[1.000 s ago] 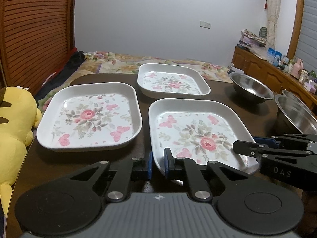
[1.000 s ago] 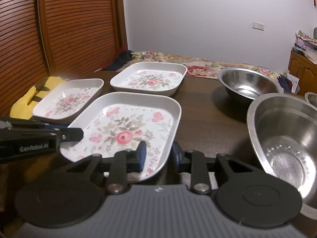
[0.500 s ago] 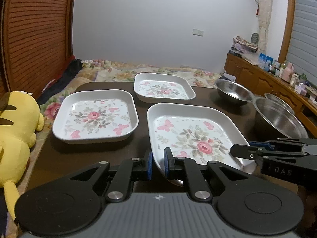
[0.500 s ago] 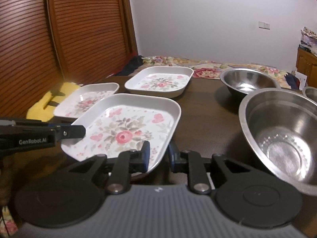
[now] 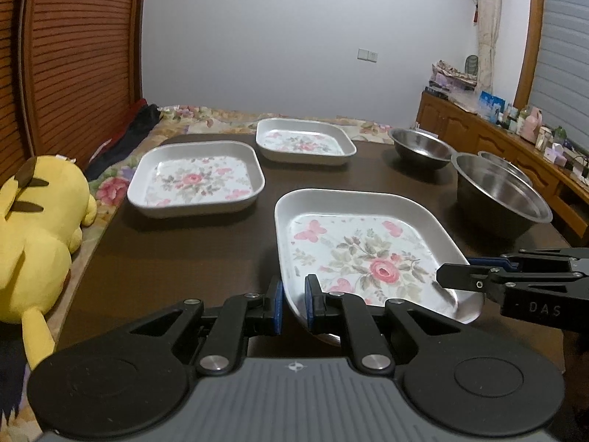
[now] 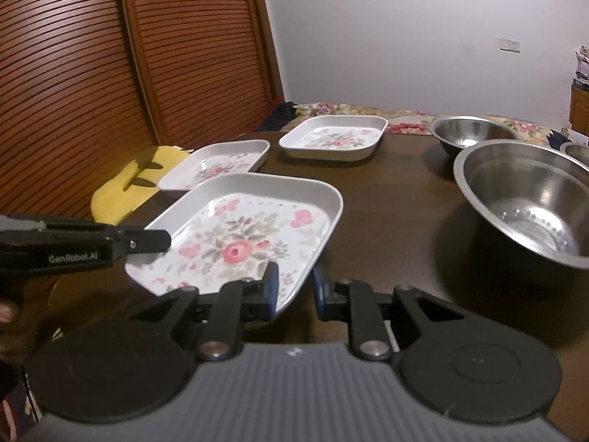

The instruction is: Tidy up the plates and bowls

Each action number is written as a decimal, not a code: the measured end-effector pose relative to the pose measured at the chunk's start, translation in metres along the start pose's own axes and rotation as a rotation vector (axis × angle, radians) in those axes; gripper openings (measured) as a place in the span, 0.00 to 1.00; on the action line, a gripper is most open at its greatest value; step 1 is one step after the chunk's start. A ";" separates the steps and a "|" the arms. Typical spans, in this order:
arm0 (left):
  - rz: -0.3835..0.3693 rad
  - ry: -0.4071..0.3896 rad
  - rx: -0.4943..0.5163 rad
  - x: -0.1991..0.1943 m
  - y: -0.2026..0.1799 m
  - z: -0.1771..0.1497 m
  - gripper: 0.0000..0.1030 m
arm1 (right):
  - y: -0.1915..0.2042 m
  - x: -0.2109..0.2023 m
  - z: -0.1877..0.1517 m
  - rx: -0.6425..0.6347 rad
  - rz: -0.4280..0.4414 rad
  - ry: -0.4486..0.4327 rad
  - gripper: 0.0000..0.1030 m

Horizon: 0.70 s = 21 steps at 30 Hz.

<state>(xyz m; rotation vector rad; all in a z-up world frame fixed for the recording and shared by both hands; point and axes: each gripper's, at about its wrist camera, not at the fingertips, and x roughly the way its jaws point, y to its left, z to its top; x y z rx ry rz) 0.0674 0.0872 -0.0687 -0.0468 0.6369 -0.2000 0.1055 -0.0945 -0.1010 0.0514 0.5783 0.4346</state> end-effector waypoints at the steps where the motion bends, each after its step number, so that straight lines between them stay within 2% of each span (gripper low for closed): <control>1: 0.002 0.006 0.002 0.001 0.000 -0.002 0.13 | 0.001 -0.001 -0.002 0.000 0.003 0.002 0.21; 21: 0.015 0.037 -0.025 0.009 0.001 -0.017 0.13 | 0.005 0.001 -0.017 0.013 0.005 0.033 0.21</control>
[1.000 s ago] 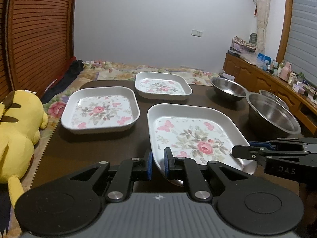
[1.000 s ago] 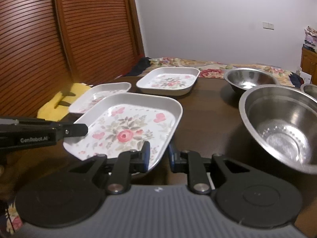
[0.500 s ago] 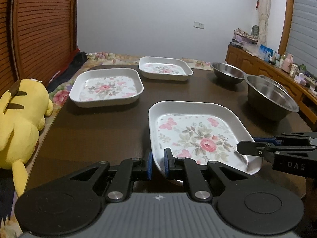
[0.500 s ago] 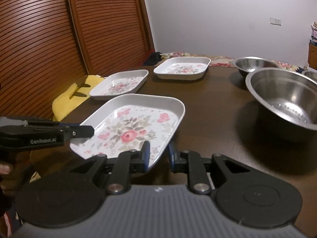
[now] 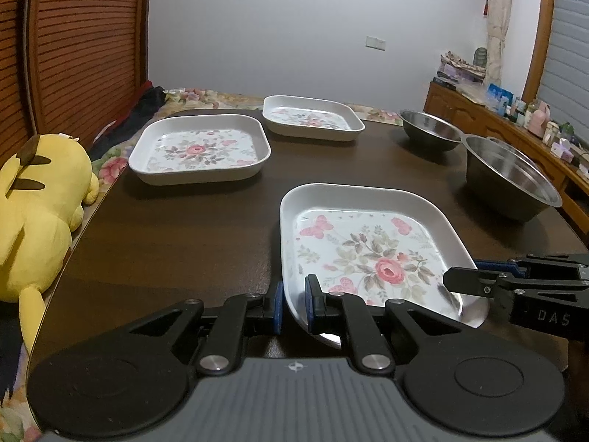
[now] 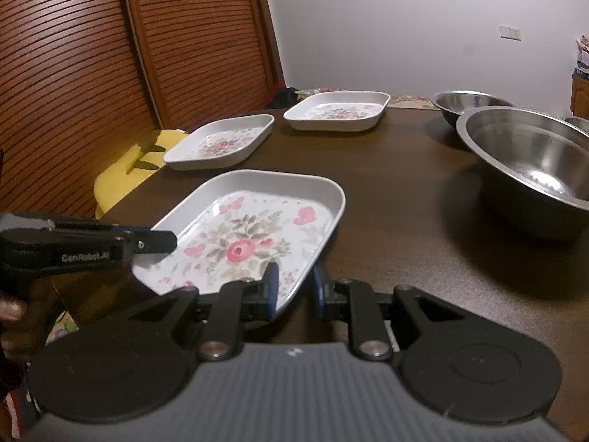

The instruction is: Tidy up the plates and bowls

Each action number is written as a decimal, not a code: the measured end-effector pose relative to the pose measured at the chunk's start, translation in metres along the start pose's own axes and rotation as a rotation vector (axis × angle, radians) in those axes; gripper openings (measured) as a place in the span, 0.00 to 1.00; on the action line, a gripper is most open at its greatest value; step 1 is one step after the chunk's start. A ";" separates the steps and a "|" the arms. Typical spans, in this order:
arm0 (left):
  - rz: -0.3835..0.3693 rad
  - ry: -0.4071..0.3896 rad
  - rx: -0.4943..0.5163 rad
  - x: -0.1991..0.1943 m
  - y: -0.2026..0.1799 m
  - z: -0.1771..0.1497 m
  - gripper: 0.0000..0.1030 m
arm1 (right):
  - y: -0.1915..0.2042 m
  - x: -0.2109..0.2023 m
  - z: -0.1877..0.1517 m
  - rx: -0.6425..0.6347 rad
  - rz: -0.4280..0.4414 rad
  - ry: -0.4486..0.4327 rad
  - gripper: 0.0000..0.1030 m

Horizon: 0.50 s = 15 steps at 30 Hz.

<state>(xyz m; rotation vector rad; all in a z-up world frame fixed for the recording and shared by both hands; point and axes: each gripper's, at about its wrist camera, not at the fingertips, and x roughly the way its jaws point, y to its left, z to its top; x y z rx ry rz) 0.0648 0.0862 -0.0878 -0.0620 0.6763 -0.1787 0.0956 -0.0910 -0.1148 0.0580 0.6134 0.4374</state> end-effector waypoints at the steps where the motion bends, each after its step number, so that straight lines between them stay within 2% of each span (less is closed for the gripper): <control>1: 0.001 0.000 -0.001 0.000 0.000 0.000 0.13 | 0.000 0.000 0.000 0.002 0.001 -0.001 0.21; 11: 0.012 -0.037 -0.009 -0.008 0.004 0.013 0.14 | -0.002 -0.009 0.003 -0.001 -0.004 -0.035 0.23; 13: 0.020 -0.052 -0.005 -0.011 0.006 0.020 0.16 | -0.004 -0.014 0.009 -0.008 -0.001 -0.047 0.23; 15: 0.029 -0.065 -0.003 -0.013 0.010 0.026 0.22 | -0.005 -0.017 0.017 -0.019 0.003 -0.059 0.23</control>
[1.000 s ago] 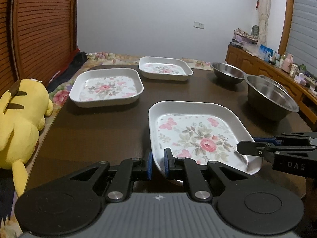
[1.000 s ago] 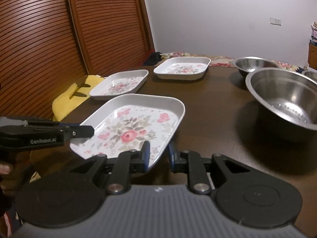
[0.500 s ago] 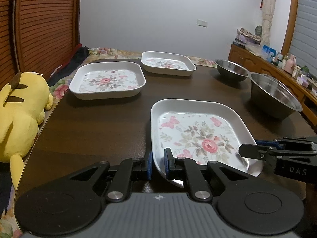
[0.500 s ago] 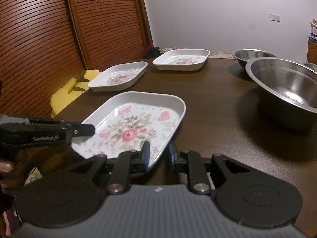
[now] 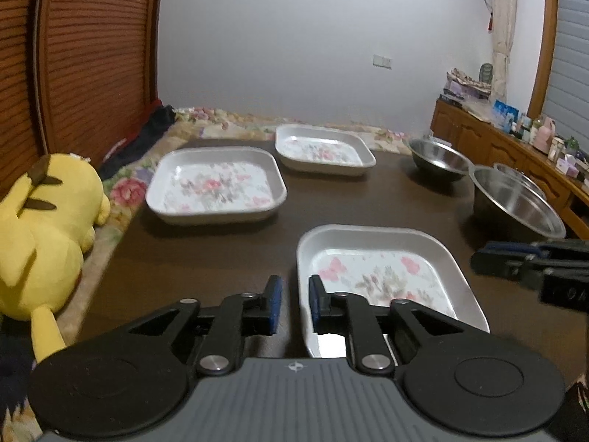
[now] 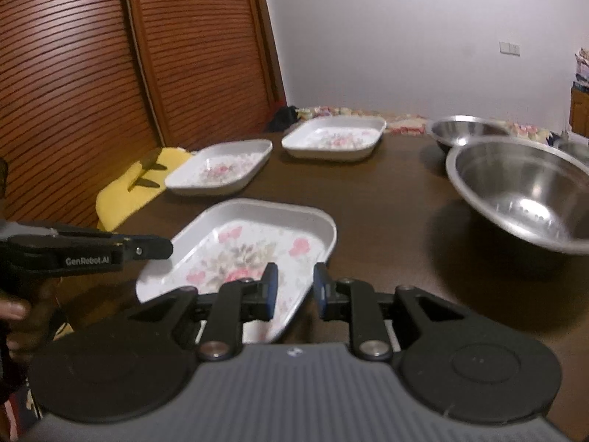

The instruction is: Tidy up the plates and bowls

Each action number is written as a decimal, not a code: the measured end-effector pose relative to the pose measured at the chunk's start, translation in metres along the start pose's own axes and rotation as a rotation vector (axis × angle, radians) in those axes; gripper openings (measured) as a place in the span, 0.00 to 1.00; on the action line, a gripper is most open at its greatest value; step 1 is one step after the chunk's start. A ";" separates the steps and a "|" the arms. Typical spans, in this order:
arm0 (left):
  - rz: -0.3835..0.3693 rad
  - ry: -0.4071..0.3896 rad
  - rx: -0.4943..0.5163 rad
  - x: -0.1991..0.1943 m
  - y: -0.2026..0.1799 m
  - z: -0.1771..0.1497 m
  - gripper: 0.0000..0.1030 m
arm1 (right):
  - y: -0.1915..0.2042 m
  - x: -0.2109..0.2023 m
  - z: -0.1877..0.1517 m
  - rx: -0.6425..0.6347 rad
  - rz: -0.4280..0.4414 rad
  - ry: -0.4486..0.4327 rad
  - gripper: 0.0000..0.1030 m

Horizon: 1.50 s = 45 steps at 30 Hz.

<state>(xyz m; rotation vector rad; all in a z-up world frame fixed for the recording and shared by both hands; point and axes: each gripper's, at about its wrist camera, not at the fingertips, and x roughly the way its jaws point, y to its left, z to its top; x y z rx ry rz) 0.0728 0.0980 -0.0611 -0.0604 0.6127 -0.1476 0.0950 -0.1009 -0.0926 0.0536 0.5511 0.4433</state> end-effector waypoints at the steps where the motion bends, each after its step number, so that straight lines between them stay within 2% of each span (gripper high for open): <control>1: 0.005 -0.006 0.003 0.000 0.002 0.004 0.23 | 0.000 -0.001 0.006 -0.009 0.005 -0.007 0.23; 6: 0.040 -0.018 0.024 0.009 0.016 0.024 0.27 | 0.001 0.004 0.040 -0.070 0.036 -0.029 0.24; 11: 0.065 -0.025 0.020 0.027 0.037 0.045 0.33 | 0.008 0.025 0.073 -0.117 0.073 -0.026 0.27; 12: 0.071 -0.027 0.017 0.031 0.043 0.050 0.35 | 0.010 0.031 0.078 -0.121 0.082 -0.021 0.28; 19: 0.100 -0.027 0.003 0.053 0.076 0.072 0.40 | 0.026 0.070 0.101 -0.116 0.142 0.019 0.28; 26: 0.108 0.004 -0.013 0.079 0.109 0.077 0.40 | 0.041 0.114 0.112 -0.111 0.154 0.102 0.28; 34: 0.083 0.021 -0.044 0.100 0.138 0.080 0.39 | 0.049 0.156 0.116 -0.097 0.142 0.177 0.28; 39: 0.050 0.029 -0.056 0.109 0.146 0.079 0.30 | 0.050 0.172 0.117 -0.092 0.131 0.205 0.28; 45: 0.019 0.032 -0.065 0.116 0.147 0.078 0.25 | 0.050 0.182 0.118 -0.085 0.131 0.221 0.28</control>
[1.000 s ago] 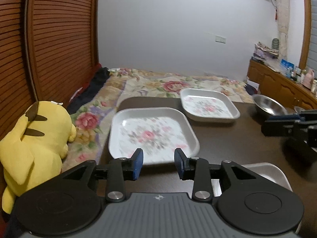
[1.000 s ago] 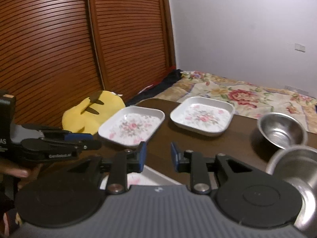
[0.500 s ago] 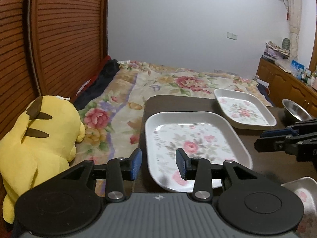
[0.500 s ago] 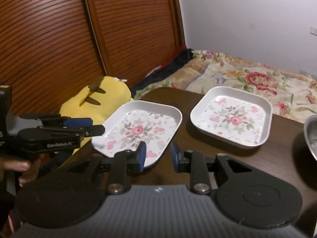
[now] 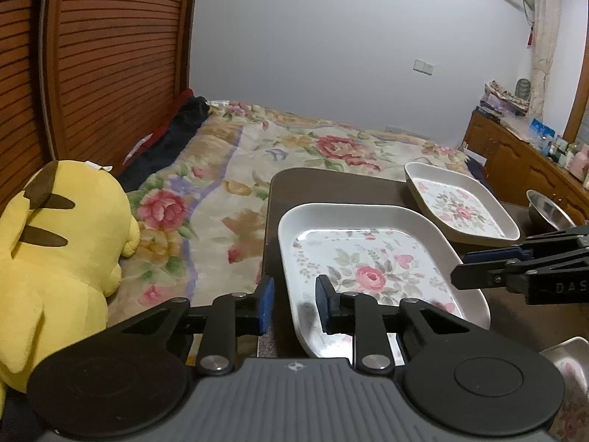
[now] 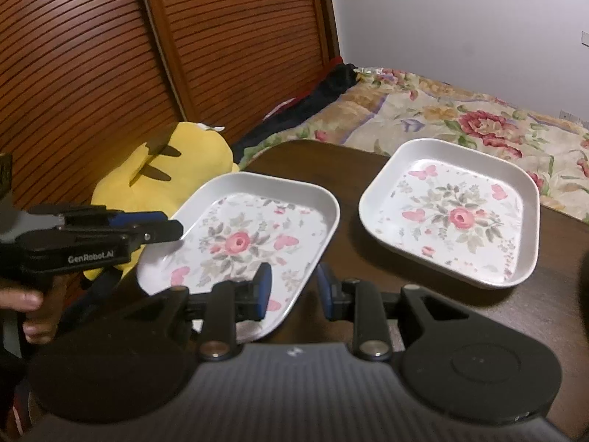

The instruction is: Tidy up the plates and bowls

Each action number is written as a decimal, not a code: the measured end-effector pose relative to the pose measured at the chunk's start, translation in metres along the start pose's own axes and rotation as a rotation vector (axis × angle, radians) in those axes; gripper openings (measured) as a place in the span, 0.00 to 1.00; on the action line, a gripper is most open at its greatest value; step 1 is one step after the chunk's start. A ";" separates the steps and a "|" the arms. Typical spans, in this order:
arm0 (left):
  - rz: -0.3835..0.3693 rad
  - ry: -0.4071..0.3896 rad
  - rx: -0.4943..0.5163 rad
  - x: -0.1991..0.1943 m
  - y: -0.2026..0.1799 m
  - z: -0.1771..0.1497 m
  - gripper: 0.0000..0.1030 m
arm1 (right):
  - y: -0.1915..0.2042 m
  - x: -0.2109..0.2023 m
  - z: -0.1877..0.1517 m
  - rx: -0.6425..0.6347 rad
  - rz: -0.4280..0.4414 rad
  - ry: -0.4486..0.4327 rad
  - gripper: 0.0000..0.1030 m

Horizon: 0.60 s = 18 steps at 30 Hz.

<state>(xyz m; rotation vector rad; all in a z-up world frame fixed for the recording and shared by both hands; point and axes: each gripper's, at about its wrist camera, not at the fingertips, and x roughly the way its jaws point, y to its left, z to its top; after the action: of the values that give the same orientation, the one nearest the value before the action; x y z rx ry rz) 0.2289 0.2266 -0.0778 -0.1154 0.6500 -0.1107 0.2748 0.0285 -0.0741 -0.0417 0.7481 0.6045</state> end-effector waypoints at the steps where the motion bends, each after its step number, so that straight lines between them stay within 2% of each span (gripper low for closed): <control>1: -0.003 -0.001 0.000 0.000 0.000 0.000 0.25 | -0.001 0.002 0.001 0.002 0.002 0.003 0.28; 10: -0.023 0.006 0.002 0.001 -0.002 -0.005 0.25 | 0.000 0.011 0.001 -0.007 0.001 0.022 0.28; 18: -0.014 0.011 -0.006 0.000 -0.003 -0.008 0.15 | -0.002 0.017 -0.001 0.005 0.004 0.039 0.24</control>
<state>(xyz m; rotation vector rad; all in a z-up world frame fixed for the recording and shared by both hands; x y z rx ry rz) 0.2237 0.2234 -0.0831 -0.1256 0.6604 -0.1233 0.2847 0.0348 -0.0863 -0.0473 0.7876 0.6068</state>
